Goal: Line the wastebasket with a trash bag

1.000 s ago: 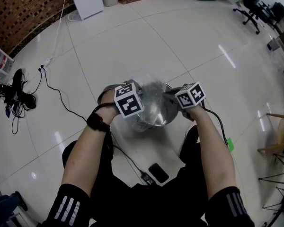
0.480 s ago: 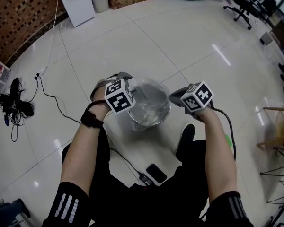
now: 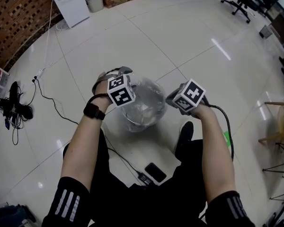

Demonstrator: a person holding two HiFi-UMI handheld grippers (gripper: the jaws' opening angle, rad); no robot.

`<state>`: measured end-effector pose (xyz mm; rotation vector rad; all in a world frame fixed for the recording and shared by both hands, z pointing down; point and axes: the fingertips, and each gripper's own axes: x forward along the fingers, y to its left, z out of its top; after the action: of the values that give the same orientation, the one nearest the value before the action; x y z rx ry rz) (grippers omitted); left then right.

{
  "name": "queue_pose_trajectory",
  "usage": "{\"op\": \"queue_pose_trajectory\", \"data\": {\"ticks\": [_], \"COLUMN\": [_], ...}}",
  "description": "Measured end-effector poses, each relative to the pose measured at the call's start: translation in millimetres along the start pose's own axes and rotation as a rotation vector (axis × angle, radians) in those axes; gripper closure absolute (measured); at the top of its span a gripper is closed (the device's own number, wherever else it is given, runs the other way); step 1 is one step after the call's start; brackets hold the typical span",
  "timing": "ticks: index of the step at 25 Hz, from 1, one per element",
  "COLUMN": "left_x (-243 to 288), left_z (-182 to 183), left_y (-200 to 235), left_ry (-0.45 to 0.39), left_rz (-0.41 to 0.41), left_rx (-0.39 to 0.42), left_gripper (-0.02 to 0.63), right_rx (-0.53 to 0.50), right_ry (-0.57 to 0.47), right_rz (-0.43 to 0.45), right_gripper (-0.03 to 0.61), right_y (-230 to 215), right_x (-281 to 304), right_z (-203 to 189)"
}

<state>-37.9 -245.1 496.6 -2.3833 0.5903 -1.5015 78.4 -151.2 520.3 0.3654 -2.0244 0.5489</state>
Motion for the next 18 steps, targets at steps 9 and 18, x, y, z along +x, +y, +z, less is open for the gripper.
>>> {"op": "queue_pose_trajectory", "data": {"ticks": [9, 18], "left_x": [62.8, 94.2], "left_z": [-1.9, 15.8], "left_y": [-59.6, -112.5], "left_ry": [0.076, 0.092], "left_rz": [-0.201, -0.338], "left_rx": [0.032, 0.061], "left_gripper": [0.454, 0.494], "right_rx": [0.03, 0.074], "right_ry": [0.045, 0.036], "right_rz": [-0.023, -0.091], "right_gripper": [0.571, 0.571], "right_y": [-21.6, -41.2], "right_x": [-5.1, -11.7], "right_z": [-16.8, -22.2]}}
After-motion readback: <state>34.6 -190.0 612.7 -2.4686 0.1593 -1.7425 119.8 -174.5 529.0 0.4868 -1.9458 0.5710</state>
